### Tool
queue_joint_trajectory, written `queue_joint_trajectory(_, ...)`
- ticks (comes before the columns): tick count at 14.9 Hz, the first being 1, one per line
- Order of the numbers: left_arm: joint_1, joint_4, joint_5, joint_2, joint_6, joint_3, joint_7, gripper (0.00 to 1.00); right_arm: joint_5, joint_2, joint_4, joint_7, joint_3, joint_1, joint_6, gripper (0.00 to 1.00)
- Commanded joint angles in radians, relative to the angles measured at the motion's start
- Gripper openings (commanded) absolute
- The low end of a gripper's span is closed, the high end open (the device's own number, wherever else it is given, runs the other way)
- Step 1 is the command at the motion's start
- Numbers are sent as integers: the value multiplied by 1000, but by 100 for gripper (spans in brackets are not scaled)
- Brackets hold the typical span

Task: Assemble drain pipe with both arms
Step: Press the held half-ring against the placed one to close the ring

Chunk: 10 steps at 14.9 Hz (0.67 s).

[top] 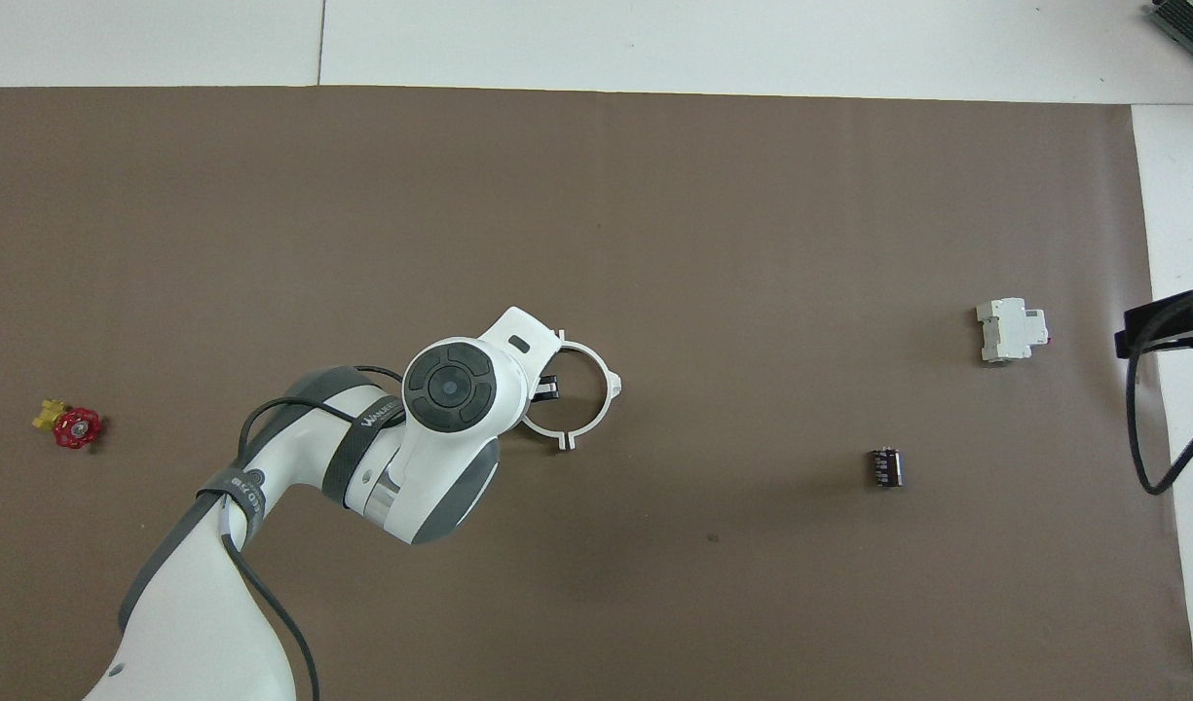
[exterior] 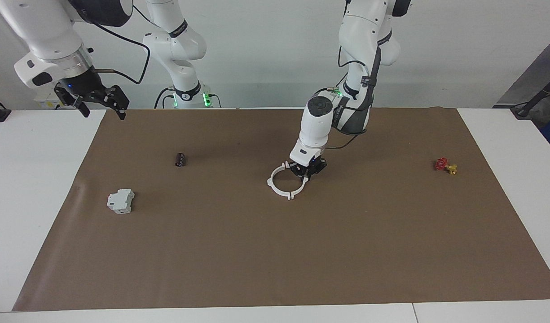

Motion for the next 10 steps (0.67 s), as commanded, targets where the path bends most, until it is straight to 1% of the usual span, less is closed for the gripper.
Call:
queue_joint_trajectory(1,-19,-37,17,-30,42,12,-25,0,12,-15,-22,1,1,-5,20,100)
queue_joint_trajectory(10,-20,-37,17,-30,42,12,-23,0,12,-16,-22,1,1,-5,20,100)
